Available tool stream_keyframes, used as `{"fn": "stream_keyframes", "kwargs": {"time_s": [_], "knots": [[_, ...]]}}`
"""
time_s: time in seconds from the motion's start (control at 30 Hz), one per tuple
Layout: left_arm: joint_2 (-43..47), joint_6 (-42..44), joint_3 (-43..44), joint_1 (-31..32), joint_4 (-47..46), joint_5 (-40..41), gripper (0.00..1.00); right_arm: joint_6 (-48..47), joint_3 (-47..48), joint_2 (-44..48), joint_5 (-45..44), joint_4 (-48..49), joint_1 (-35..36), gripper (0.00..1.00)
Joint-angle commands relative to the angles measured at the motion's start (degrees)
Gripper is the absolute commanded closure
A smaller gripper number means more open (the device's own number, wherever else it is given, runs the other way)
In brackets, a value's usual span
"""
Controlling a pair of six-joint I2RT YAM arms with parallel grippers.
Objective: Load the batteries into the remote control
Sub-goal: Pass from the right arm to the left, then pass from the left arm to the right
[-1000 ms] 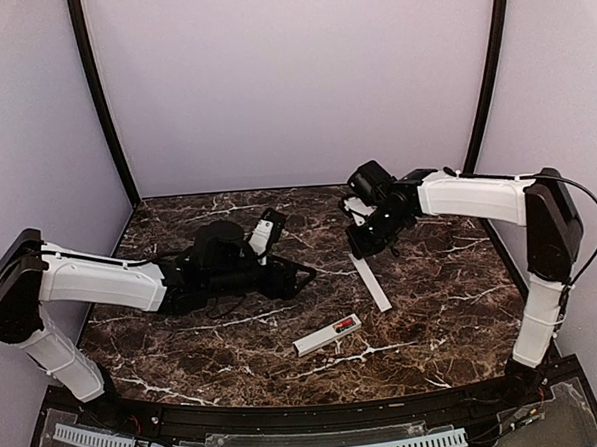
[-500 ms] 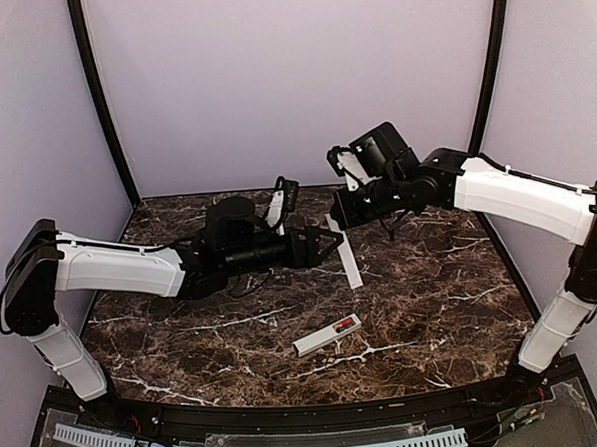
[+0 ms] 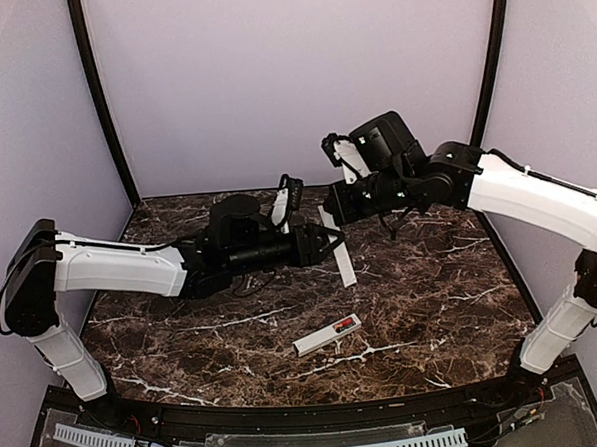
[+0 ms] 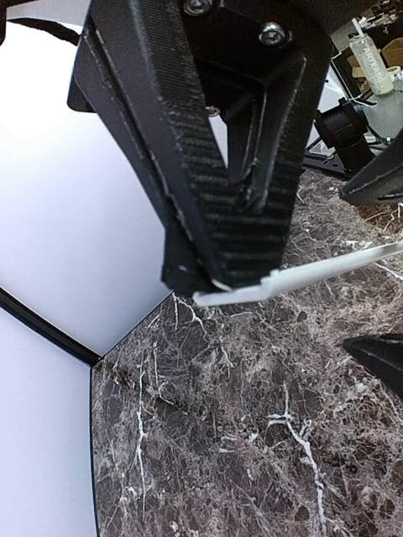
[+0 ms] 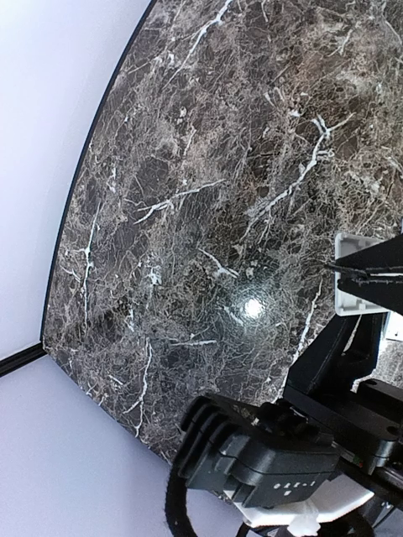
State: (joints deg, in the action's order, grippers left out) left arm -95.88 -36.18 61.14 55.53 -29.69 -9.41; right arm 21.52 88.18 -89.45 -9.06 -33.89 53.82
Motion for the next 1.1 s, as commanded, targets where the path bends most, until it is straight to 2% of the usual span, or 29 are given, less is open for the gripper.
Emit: {"fn": "stream_keyframes", "kwargs": {"time_s": [0.0,0.23,0.3,0.37,0.47,0.57,0.7,0.9,1.07], "knots": [[0.1,-0.32,1.26,0.28,1.59,1.58,0.56,-0.61,1.0,1.19,-0.74,0.86,0.99,1.0],[0.44,0.65,0.55,0.28,-1.56,0.65,0.93,-1.05,-1.72,2.72,1.65,4.04,1.11,1.0],[0.93,1.04,-0.86,0.28,-4.05,0.44,1.0,-1.48,-2.86,3.67,2.34,5.25,1.11,1.0],[1.75,1.79,-2.85,0.33,-6.05,0.75,1.0,-2.61,-3.88,5.17,4.11,6.57,1.04,0.99],[4.06,4.33,-4.19,0.28,-7.03,0.84,1.0,-5.45,-6.73,10.02,8.61,10.43,0.94,0.83],[7.98,9.8,-6.58,0.35,-8.37,0.02,1.0,-10.71,-11.9,16.46,17.41,15.89,0.4,0.68],[15.04,17.59,-11.33,0.37,-14.45,-4.95,1.0,-16.63,-20.84,23.2,33.96,21.81,-1.35,0.49],[23.8,26.64,-14.36,1.43,-14.04,-12.77,1.0,-16.78,-25.69,22.63,44.33,29.3,-0.37,0.45],[28.01,28.81,-16.14,2.71,-14.25,-14.76,1.0,-19.2,-25.41,18.79,43.87,33.66,3.14,0.45]]}}
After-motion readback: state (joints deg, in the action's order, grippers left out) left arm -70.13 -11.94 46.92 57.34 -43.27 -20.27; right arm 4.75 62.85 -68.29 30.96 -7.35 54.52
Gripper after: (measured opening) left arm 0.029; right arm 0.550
